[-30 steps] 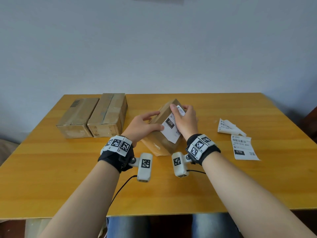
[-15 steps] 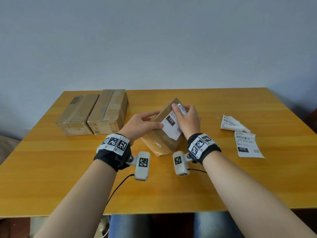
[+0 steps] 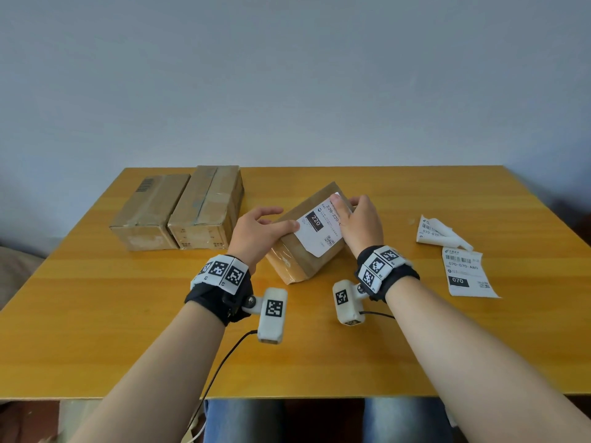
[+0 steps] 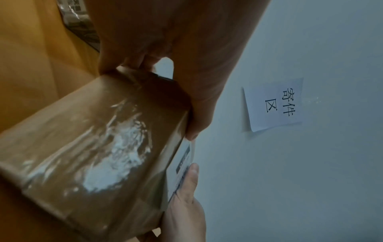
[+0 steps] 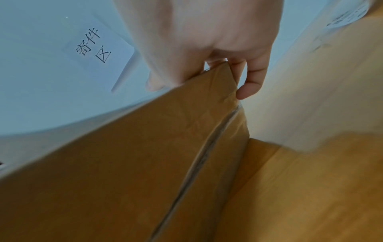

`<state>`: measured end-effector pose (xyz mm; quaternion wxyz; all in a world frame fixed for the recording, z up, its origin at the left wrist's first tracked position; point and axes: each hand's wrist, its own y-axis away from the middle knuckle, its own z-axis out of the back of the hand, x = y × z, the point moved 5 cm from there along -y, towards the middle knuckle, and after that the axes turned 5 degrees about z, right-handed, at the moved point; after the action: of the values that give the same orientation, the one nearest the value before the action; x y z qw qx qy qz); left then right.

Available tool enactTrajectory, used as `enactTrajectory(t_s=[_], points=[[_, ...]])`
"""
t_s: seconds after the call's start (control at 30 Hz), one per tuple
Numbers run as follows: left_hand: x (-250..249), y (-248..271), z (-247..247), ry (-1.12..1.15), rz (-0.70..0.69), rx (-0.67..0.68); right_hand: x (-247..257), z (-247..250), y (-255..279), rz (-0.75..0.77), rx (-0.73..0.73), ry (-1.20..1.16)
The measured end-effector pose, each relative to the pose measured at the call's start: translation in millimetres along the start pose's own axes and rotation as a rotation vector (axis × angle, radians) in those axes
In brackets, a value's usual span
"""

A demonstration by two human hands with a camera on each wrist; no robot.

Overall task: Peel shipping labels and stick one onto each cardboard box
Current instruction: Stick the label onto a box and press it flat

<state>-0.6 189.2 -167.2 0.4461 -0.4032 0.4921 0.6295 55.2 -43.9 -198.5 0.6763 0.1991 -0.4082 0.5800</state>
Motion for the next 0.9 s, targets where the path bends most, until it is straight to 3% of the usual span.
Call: enactTrajectory(t_s=[0.27,0.63,0.8,0.9], points=[[3,-1,-1,0.078,-0.011,0.004,-5,2,-2,0.001,-0.023,0.008],[6,-1,-1,0.107,-0.022,-0.086,-3,10,-6,-0.058,-0.037,0.024],[6,-4,-1,0.1,-0.075,-0.116,-7,14,-6,-0.068,-0.085,0.016],[4,-5,-2,0.103,-0.1,-0.132,-1,19,-8,-0.065,-0.038,-0.014]])
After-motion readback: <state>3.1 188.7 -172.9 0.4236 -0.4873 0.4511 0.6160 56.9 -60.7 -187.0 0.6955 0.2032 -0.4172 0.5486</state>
